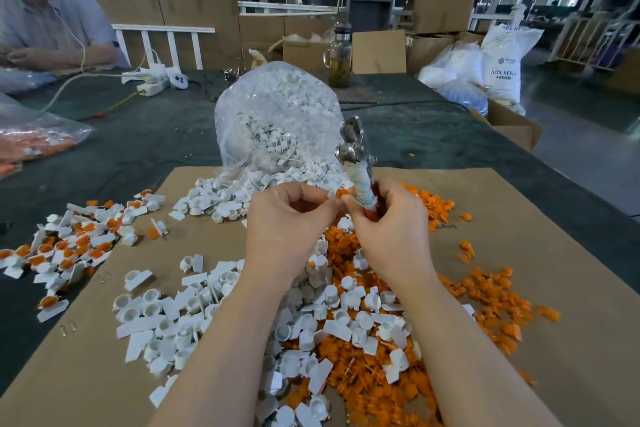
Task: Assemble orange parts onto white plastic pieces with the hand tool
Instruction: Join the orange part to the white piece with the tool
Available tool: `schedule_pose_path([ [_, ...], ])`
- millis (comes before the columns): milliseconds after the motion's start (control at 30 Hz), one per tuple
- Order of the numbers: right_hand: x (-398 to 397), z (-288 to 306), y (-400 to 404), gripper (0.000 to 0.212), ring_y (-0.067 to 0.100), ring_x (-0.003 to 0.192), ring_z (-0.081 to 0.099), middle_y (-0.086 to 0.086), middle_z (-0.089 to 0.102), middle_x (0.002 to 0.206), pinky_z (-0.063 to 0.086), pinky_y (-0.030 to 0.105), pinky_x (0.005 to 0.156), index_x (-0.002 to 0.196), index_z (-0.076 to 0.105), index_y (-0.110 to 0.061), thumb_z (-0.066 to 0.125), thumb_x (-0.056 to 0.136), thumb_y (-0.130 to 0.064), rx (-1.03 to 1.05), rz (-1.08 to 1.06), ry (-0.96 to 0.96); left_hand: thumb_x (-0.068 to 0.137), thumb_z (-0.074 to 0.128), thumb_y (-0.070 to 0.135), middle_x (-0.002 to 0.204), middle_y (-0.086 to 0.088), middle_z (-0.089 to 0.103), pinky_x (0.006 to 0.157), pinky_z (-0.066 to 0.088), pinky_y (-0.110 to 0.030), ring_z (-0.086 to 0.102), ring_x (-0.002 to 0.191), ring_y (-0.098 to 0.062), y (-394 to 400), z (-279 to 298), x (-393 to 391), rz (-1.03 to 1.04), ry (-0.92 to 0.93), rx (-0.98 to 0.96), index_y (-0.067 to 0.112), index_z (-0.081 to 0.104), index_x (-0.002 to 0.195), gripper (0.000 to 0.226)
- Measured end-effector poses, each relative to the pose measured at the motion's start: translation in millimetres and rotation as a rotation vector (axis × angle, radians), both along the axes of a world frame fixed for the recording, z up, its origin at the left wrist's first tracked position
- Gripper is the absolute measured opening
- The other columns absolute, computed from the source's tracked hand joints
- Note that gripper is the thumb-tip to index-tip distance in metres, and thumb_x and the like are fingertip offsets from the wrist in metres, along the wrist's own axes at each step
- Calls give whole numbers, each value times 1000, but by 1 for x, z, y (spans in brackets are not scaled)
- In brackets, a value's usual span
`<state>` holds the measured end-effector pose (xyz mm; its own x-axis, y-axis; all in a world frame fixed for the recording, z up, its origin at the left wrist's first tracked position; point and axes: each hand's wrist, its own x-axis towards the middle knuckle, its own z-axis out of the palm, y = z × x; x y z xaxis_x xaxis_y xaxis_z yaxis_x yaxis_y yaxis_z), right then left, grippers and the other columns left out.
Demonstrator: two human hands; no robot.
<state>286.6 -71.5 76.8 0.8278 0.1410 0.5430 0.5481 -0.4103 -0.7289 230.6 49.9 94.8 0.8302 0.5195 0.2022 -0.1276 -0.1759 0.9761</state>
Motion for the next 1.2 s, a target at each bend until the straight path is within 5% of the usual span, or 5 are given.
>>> schedule_pose_path([
  [433,1,4,-2,12,-2,69,61,-10,64,76,46,13,55,94,63,-25,67,87,-15,-24,133,121,70,81,38,65,10,71,58,56,-21,67,62,-7,-2,-4,5,92,30,80,25,70,69,17],
  [600,2,7,-6,11,3,76,65,-8,70,81,53,18,65,96,70,-24,68,87,-17,12,192,197,82,80,27,66,8,72,65,56,-26,70,67,-12,2,-6,7,131,33,101,24,68,76,13],
  [767,3,13,-20,13,6,80,66,-4,70,85,53,17,70,90,68,-26,67,87,-14,-23,281,307,85,77,21,66,6,73,58,50,-12,71,66,-9,7,-4,7,124,-13,2,19,69,81,9],
  [933,2,17,-25,13,28,88,64,15,68,96,52,49,85,99,67,-11,65,88,-15,-226,385,372,87,75,17,63,11,71,59,51,-11,69,64,-6,11,-4,6,94,-84,-77,18,67,82,9],
  [1200,2,16,-26,16,0,62,61,-8,63,82,44,11,56,94,60,-27,67,87,-14,-313,469,428,87,73,13,63,12,69,64,52,-14,66,63,-3,16,-6,8,67,-157,-88,19,66,80,12],
])
